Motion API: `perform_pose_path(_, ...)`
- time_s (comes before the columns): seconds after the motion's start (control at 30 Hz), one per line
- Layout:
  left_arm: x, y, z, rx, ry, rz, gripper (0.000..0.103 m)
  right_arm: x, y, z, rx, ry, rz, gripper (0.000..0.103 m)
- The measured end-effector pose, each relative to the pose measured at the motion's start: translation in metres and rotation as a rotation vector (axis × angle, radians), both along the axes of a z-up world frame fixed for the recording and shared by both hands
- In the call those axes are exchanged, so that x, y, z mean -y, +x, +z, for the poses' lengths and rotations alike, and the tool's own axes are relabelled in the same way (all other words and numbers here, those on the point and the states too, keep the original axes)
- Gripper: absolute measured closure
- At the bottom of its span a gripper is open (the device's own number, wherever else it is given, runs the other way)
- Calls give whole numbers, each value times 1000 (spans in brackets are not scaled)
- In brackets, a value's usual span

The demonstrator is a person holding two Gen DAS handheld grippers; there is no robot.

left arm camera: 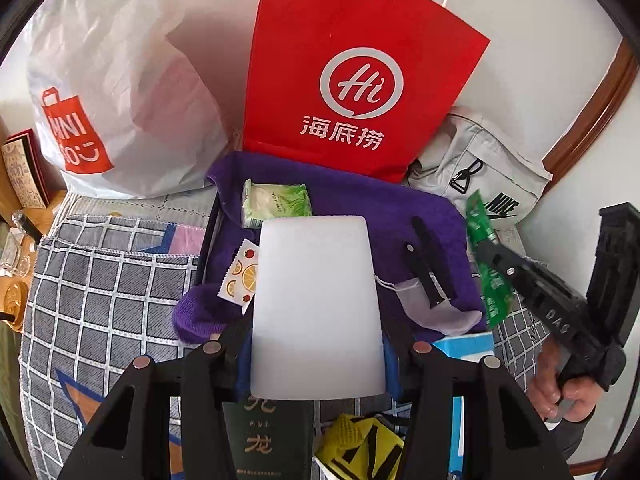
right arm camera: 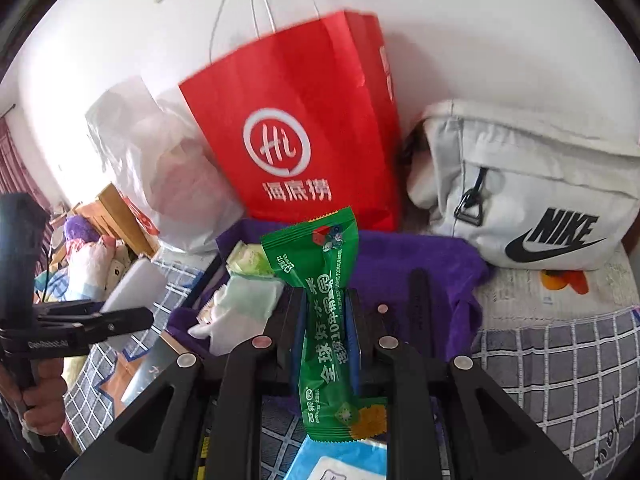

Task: Organize soft objects
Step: 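Carry the foam block and green packet in both tools over the purple towel, then open both tools to release the foam block and green packet onto the towel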

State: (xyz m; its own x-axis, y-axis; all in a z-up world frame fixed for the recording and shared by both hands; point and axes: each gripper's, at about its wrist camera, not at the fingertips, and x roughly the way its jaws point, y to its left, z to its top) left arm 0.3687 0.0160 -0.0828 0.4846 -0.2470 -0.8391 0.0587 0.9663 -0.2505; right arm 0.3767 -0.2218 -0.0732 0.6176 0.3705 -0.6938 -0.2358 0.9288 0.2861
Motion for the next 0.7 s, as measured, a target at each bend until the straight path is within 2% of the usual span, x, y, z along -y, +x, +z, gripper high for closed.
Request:
perform_pose_path(0.2,10,23,-10,-21,0,-18,56,-7,19,-34,-110,44,48,84)
perform_pose_path(0.4,22,45,-25,-55,-10,-30,56,-14,28,-57,-178,22,58,84)
perform_pose_path(0.5,29,54,-35,-78,-32,-48,56,-11,31,-64,-200,22,49,84)
perform_pose_path(0.63,39,65,-50,-109,-37,-66,56,-5,33,-64,-182,70,41,82)
perform_pose_path(0.7,42,68,-54,-116,-44,-71,56,-7,35,-67,-194,54,57,82)
